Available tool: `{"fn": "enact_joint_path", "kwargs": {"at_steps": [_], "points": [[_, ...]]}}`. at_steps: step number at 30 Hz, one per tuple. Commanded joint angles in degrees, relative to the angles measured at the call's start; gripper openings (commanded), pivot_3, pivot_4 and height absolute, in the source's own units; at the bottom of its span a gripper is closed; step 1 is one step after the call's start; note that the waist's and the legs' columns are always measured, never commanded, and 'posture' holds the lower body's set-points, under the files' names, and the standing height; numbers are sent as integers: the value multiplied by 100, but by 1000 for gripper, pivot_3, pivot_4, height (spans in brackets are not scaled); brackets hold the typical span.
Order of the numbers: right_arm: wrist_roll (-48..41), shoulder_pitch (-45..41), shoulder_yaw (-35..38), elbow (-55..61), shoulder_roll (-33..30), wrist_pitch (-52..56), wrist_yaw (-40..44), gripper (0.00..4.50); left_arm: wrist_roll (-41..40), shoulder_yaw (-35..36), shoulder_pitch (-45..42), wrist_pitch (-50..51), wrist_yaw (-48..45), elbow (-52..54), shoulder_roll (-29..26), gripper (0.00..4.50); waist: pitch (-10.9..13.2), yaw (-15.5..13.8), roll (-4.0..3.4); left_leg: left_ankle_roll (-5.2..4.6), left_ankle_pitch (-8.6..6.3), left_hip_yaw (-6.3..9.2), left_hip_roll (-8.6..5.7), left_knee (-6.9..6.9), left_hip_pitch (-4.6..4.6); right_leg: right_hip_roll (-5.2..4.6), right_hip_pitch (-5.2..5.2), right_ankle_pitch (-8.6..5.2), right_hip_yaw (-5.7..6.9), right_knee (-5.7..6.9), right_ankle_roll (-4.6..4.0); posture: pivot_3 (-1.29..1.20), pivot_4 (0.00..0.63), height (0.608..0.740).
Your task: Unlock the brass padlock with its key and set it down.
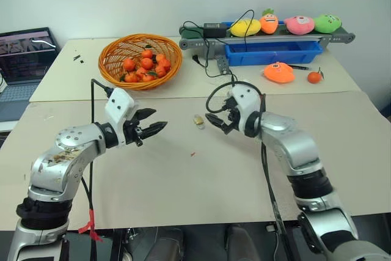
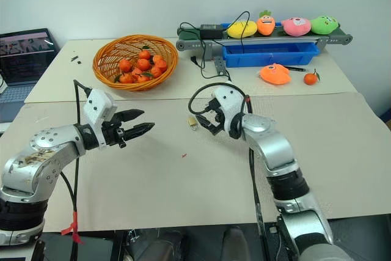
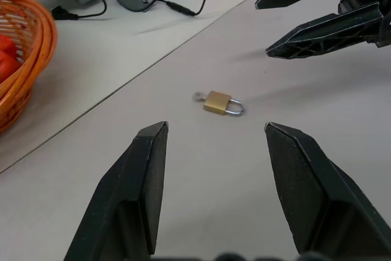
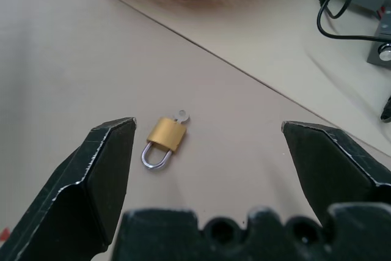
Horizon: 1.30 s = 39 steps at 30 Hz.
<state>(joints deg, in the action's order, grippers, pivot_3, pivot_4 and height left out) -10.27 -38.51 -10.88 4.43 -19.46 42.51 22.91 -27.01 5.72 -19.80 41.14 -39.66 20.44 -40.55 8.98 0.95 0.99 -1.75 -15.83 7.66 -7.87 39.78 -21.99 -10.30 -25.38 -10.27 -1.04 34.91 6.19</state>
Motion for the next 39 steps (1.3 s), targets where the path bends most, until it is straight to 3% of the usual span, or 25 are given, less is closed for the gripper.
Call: {"fn": "enact_joint_path", "kwargs": {"at_steps": [1,10,18,28,39], "points": [[198,-188,1,-83,230,-342,-177,4462,177,235,143,-294,-86,-17,-260,2689,0,12,0,0,0,-1,1,-1,0,0,-3,0,0,2,0,0,150,737],[447,-91,-154,-521,709,-820,-181,4462,396,91,-4,-999,-852,-858,-740,2689,3,63,-6,7,1,-5,11,-6,0,11,-15,3,2,7,-5,0,150,737],[749,-175,-171,-1697,1274,-1747,-377,4462,497,-278,-773,-1076,-1105,-1297,-521,2689,3,159,-6,8,1,-8,12,-6,-1,11,-21,6,9,7,-9,0,150,737],[1030,-293,-62,-2909,1594,-2683,-657,4462,480,-337,-1091,-941,-1271,-1368,-545,2689,3,339,-6,15,5,-29,26,-10,-5,17,-50,15,9,19,-23,0,150,737],[907,-385,-11,-2267,1879,-2341,-470,4462,469,-205,-996,-841,-1246,-1300,-634,2689,3,321,-6,25,2,-40,51,-9,-8,40,-66,25,9,22,-39,0,150,737]]}}
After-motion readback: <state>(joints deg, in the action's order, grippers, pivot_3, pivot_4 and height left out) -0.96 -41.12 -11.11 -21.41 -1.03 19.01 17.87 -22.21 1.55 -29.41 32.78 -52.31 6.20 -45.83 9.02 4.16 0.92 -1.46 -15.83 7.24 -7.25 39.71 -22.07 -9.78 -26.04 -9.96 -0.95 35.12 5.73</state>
